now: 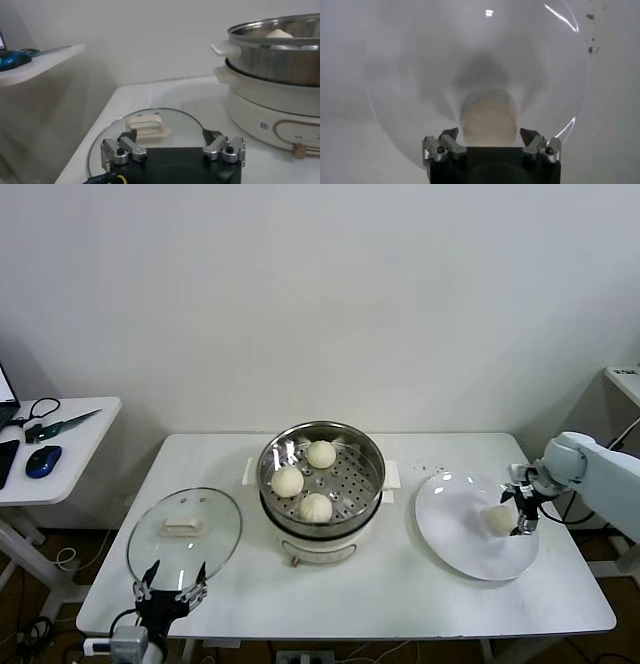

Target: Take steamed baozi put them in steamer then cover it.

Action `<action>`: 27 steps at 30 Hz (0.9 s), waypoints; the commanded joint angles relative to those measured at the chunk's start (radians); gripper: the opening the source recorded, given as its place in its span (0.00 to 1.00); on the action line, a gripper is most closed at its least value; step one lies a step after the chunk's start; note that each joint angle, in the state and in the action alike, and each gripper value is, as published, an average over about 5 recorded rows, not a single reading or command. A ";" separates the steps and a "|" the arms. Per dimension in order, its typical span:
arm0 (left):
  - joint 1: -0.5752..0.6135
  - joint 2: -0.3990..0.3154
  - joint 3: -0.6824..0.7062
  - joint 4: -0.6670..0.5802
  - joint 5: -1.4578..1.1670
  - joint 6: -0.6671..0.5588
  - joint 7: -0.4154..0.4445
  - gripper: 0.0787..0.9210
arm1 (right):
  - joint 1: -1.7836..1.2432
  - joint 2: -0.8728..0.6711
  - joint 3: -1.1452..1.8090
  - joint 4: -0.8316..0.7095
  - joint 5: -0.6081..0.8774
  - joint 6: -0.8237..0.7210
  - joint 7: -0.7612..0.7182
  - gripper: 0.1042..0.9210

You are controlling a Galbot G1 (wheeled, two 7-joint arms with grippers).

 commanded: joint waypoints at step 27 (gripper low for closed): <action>0.002 0.029 0.005 -0.017 -0.008 0.002 0.001 0.88 | 1.113 0.260 -0.779 0.612 0.895 -0.201 0.066 0.64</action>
